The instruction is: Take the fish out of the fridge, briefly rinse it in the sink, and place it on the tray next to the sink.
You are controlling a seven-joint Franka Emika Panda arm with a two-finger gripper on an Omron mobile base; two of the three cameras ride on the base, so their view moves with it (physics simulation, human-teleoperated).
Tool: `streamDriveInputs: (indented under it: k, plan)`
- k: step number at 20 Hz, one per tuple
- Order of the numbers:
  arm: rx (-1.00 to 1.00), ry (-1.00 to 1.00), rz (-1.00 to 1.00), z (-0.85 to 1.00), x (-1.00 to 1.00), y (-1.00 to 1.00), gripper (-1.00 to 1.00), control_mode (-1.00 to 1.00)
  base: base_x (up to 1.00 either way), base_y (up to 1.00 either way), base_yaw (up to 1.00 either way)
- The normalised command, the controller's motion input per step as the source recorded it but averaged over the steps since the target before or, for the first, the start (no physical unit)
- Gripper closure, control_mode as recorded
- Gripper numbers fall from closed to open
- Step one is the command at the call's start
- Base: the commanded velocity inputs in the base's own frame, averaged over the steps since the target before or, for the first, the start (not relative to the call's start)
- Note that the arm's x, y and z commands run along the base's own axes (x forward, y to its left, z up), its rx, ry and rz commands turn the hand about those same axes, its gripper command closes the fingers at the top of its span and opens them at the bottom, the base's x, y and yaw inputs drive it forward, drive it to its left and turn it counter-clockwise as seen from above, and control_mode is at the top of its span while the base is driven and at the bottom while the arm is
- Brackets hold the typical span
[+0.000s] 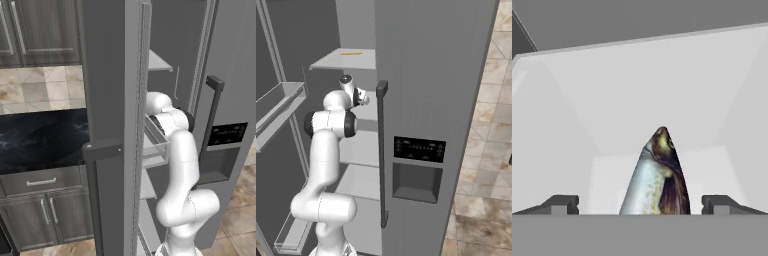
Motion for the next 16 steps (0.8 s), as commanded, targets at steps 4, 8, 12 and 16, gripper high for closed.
streamDriveInputs:
  k: [4, 8, 12, 16]
  plan:
    - [-0.01, 0.0, 0.0, -0.19, 0.12, 0.02, 1.0, -1.0, 0.0, 0.0, 0.0]
    - [0.0, 0.0, 0.0, -0.11, 0.0, 0.0, 1.0, -1.0, 0.0, 0.0, 0.0]
    - [0.0, 0.01, 0.0, 0.0, 0.0, 0.0, 1.0, -1.0, 0.0, 0.0, 0.0]
    - [0.0, -0.03, 0.0, 0.0, -0.27, 0.0, 1.0, -1.0, 0.0, 0.0, 0.0]
